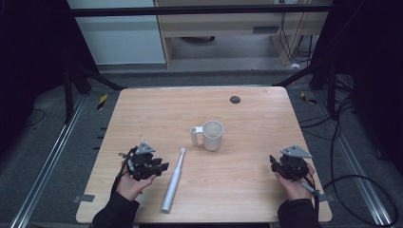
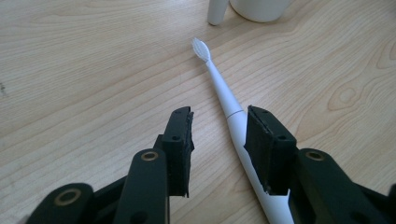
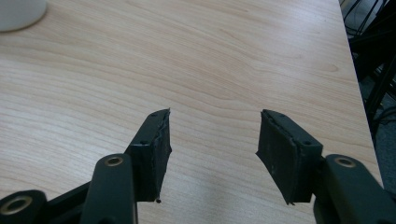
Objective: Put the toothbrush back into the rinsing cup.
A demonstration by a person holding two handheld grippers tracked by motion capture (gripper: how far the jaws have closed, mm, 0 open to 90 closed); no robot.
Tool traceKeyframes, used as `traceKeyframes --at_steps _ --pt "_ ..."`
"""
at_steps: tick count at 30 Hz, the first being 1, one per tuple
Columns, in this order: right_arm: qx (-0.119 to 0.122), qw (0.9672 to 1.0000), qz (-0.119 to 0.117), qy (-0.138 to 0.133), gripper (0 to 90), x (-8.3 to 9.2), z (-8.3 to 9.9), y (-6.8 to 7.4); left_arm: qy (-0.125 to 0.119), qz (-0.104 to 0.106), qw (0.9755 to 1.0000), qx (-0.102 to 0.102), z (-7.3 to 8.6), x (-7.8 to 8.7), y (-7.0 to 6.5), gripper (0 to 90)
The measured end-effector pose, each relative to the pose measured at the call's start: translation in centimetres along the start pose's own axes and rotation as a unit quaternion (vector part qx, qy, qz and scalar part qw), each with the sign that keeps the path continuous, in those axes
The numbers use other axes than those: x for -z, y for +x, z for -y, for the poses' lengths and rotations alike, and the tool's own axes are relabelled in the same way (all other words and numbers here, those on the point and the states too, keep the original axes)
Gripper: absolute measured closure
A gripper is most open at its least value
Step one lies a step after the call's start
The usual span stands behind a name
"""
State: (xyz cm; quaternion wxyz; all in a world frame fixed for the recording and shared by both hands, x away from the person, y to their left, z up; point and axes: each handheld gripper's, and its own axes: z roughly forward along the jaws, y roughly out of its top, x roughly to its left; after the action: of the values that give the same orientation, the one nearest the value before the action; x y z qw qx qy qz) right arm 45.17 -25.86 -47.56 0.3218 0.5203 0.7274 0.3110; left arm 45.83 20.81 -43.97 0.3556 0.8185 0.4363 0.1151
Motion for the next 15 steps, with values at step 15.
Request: traceKeyframes --at_steps 15 --pt "0.007 0.9998 0.009 0.016 43.4 -0.5 0.1 -0.2 0.047 -0.010 0.9980 -0.042 -1.2 -1.6 -2.3 59.1"
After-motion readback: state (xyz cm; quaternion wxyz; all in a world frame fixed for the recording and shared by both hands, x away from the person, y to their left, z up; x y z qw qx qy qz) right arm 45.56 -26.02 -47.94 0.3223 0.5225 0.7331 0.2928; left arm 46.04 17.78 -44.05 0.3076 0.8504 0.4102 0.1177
